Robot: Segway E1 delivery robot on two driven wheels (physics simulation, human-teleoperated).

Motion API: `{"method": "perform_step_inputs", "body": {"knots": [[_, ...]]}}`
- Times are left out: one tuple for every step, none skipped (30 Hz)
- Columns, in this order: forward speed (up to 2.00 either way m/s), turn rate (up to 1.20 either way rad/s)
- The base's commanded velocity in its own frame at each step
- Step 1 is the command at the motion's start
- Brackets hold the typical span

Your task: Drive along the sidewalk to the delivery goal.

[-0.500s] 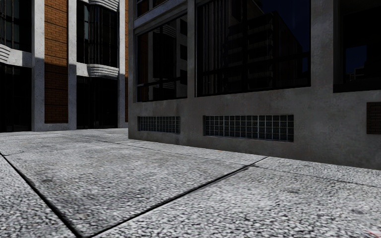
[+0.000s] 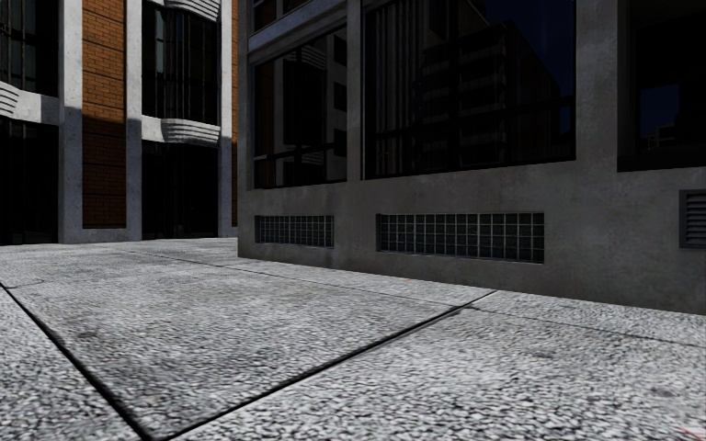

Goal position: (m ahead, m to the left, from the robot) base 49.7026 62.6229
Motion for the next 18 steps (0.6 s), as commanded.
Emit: {"method": "perform_step_inputs", "body": {"knots": [[0.0, 0.0], [0.0, 0.0], [0.0, 0.0], [0.0, 0.0], [0.0, 0.0], [0.0, 0.0], [0.0, 0.0], [0.0, 0.0], [0.0, 0.0], [0.0, 0.0], [0.0, 0.0], [0.0, 0.0], [0.0, 0.0], [0.0, 0.0], [0.0, 0.0], [0.12, 0.0], [0.35, 0.0], [0.44, 0.0]]}}
